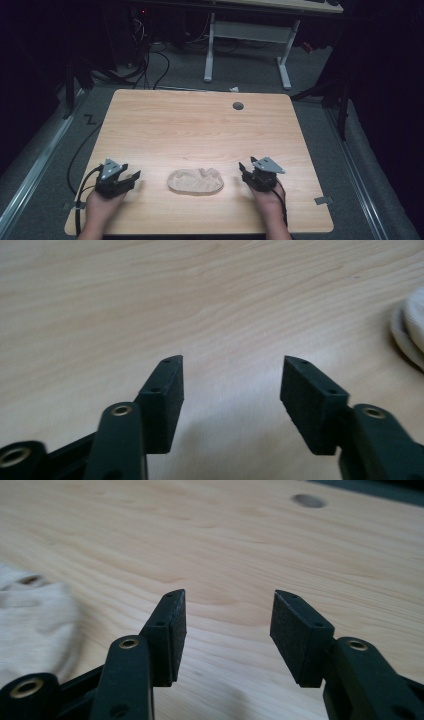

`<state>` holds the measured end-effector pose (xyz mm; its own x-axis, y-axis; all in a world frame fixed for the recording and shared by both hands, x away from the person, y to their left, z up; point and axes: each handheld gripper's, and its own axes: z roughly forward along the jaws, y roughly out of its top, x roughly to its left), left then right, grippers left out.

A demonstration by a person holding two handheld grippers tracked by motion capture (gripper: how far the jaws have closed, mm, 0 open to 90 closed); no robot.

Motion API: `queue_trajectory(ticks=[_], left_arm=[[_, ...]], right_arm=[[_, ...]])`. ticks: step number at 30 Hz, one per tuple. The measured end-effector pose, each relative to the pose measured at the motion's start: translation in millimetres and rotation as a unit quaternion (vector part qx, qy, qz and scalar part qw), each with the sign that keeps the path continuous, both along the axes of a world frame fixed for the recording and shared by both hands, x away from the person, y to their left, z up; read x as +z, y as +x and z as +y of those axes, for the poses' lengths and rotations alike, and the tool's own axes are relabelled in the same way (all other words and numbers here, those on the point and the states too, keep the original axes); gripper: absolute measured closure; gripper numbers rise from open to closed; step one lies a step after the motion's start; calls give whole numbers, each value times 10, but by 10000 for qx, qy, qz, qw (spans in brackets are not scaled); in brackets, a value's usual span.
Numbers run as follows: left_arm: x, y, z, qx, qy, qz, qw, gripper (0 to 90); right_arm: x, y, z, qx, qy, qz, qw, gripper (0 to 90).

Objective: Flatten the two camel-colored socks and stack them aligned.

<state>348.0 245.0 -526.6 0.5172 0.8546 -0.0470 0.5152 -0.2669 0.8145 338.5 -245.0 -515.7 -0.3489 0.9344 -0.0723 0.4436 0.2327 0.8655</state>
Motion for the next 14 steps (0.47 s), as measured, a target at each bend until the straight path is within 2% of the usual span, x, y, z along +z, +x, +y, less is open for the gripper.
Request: queue_trajectory(ticks=[1, 2, 4, 6, 9, 14], left_arm=[[34, 4, 28, -9, 6, -31, 10000, 436], [56, 9, 46, -3, 78, -143, 9999, 430], [43, 53, 82, 88, 174, -138, 9997, 430], [8, 90, 147, 104, 4, 27, 9999, 426], [4, 79, 204, 210, -53, 3, 9998, 428], [4, 53, 263, 321, -80, 12, 9995, 429]], right_arm=[[-18, -34, -71, -64, 9, 47, 10000, 487], [-42, -65, -129, -108, -39, 80, 9999, 487], [-94, -98, -210, -196, -26, 192, 9996, 486], [-112, -92, -228, -245, 41, 288, 9993, 479], [-78, -79, -200, -204, -15, 202, 9996, 477], [-82, -82, -144, -118, -104, 213, 9996, 478]])
